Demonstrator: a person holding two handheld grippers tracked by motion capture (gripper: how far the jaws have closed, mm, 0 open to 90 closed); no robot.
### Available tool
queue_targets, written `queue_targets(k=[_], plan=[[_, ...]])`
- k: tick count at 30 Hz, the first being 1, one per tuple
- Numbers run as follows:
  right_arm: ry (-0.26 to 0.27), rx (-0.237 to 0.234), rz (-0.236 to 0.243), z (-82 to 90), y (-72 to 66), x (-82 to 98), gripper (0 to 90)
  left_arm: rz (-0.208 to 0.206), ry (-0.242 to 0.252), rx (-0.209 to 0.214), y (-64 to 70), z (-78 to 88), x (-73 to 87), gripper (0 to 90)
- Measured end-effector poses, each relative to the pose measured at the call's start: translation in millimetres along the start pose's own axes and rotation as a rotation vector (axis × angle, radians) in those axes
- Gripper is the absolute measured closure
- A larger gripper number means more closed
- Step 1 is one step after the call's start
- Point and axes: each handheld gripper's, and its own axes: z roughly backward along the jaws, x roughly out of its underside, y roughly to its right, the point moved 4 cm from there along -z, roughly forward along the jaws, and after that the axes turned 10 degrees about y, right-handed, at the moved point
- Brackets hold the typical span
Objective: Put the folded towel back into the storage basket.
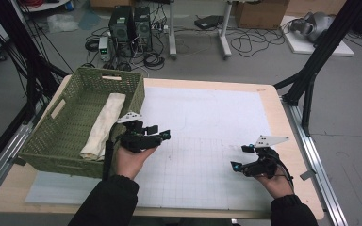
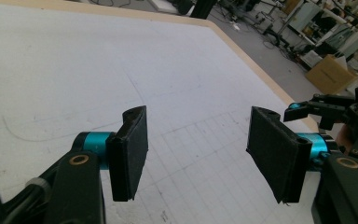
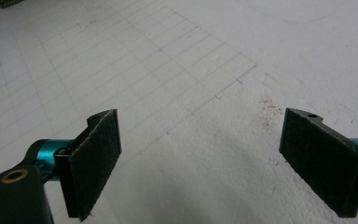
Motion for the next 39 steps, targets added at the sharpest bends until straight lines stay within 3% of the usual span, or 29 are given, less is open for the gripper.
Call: queue_targets(k=[39], plan=[[0.022, -0.009, 0.011, 1.6, -3.1, -3.5, 11.7, -0.074, -0.073, -0.022, 5.8, 7.0, 40.0, 37.9]])
